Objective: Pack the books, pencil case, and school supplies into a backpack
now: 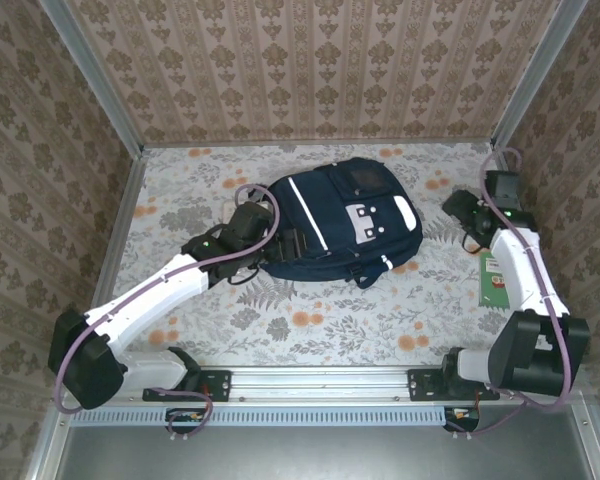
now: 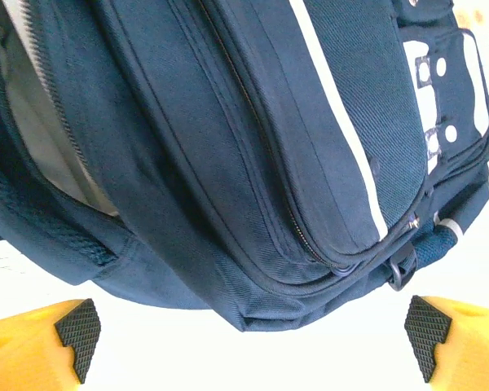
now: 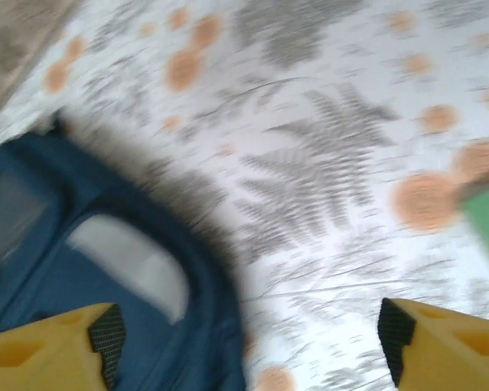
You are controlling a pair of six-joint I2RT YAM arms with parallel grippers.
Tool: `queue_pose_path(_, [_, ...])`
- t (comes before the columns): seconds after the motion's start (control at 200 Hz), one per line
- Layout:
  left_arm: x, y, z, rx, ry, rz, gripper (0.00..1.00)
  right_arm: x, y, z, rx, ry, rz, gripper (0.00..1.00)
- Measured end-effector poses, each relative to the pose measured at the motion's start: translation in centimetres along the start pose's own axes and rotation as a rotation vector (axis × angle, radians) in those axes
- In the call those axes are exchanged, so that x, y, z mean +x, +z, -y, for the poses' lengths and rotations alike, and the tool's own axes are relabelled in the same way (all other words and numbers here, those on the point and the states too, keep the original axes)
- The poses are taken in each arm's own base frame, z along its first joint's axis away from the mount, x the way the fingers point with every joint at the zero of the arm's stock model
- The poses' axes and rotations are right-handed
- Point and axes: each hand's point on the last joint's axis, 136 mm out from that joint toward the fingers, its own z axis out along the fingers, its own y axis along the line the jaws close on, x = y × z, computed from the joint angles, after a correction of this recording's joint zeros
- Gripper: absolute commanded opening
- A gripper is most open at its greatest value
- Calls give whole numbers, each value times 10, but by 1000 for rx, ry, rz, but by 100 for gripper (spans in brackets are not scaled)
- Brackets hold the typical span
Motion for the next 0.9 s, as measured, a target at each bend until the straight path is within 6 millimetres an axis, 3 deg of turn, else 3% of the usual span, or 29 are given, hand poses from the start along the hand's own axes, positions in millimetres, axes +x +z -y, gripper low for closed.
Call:
queue_pose_path(0.035, [2,1,1,2,4,-7,100,-6,5,16,35,41,2,99])
queue_pose_path(0.195, [4,2,3,6,8,-15,100,-13,41,72,185,167,-72,100])
queue_pose_path(0.385, [3,-2,4,13,8,-5,100,-5,75,110,304,234,-192,99])
queue_pose_path(0.585, [-3,-19,4,37,4,38,100,12,85,125,356,263,-259,99])
queue_pose_path(0.7, [-6,-26,0,40,-7,61,100,31,89,135,382,273,-301,99])
queue_pose_path(0.9, [-4,-25,-13,17,-25,62,100,48,82,124,338,268,-306,100])
